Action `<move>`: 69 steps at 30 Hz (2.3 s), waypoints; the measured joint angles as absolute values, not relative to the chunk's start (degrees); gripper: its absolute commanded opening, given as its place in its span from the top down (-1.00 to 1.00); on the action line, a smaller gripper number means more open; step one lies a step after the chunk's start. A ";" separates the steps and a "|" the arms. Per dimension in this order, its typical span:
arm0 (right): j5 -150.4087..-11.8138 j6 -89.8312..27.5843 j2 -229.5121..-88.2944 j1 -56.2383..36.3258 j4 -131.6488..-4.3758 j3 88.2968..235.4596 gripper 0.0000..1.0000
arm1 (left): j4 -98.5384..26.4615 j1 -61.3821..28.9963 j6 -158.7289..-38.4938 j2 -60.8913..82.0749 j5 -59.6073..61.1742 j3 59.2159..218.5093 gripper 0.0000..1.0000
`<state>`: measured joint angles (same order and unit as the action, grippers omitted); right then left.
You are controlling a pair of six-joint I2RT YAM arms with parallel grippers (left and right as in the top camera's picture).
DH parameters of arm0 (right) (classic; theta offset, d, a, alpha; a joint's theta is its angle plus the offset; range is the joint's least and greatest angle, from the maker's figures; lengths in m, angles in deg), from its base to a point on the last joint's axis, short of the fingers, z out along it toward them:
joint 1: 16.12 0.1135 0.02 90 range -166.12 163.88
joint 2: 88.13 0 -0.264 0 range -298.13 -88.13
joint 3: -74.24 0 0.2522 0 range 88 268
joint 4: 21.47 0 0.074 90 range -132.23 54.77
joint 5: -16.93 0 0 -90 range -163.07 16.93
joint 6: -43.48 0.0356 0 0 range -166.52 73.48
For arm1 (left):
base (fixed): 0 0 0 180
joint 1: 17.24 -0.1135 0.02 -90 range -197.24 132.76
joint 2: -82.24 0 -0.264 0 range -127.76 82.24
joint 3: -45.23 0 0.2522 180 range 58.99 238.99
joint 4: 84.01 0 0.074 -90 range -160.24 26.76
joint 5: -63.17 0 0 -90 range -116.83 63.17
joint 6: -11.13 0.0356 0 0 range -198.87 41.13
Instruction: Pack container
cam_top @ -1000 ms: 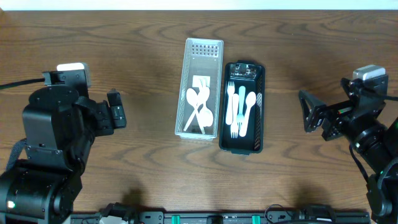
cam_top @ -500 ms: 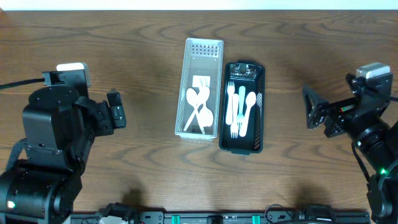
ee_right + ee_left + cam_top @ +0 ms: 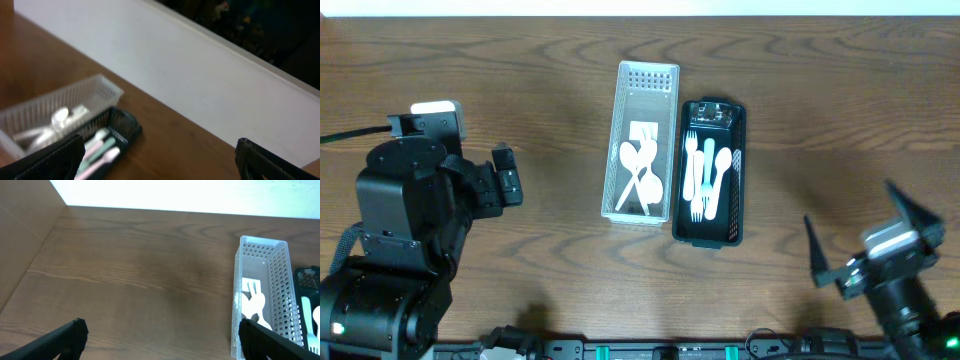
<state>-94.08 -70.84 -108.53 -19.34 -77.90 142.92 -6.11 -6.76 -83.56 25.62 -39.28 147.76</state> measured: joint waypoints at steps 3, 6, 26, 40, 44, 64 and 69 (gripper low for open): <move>-94.04 -73.72 -102.33 -19.37 -78.12 134.02 -0.99 | -6.15 -6.76 -83.56 25.64 -39.28 147.76 -0.96; -93.78 -74.95 -98.48 -19.37 -77.88 125.91 -0.99 | -6.11 -6.76 -83.56 25.66 -39.26 147.76 -0.96; -92.36 -65.29 -91.75 -19.37 -56.75 94.66 -0.99 | -6.11 -6.76 -83.56 25.66 -39.28 147.76 -0.96; -91.66 -64.46 -91.46 -19.37 -56.15 94.64 -0.99 | -6.11 -6.76 -83.56 25.66 -39.28 147.76 -0.96; -91.66 -64.43 -91.46 -19.37 -56.18 94.64 -0.98 | -6.08 -6.76 -83.56 25.66 -39.28 147.76 -0.96; -91.66 -64.06 -91.44 -19.37 -56.15 94.64 -0.99 | -3.88 -6.76 -83.56 26.16 -39.26 147.74 -0.96; -91.64 -64.06 -91.44 -19.37 -56.15 94.64 -0.98 | -4.27 -8.66 -83.52 30.78 -39.28 145.62 -0.96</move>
